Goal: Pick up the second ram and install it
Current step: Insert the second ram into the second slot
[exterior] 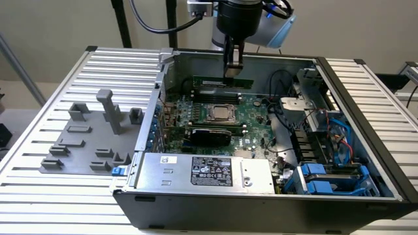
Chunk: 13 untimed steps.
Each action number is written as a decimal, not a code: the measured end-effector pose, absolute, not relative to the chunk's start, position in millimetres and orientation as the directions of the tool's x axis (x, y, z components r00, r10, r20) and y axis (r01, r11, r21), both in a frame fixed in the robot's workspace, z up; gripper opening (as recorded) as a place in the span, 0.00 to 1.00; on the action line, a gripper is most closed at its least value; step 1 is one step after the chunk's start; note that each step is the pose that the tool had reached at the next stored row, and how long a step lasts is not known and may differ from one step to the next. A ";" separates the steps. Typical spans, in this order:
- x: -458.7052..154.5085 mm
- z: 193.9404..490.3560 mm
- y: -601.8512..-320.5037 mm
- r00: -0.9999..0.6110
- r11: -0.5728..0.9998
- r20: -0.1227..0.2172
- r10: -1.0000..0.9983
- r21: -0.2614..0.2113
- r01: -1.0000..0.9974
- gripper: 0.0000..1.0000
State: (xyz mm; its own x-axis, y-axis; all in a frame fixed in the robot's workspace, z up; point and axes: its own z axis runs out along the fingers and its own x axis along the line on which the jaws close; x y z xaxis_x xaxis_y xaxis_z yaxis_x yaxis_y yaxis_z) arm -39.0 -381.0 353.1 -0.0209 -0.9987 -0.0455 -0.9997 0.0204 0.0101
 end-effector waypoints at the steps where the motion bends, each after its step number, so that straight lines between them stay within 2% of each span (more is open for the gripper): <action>1: -39.0 351.2 -381.0 -0.021 0.020 -0.046 -0.999 0.010 -1.000 0.13; 13: -39.0 329.4 -381.0 -0.021 0.020 -0.046 -0.999 0.010 -1.000 0.13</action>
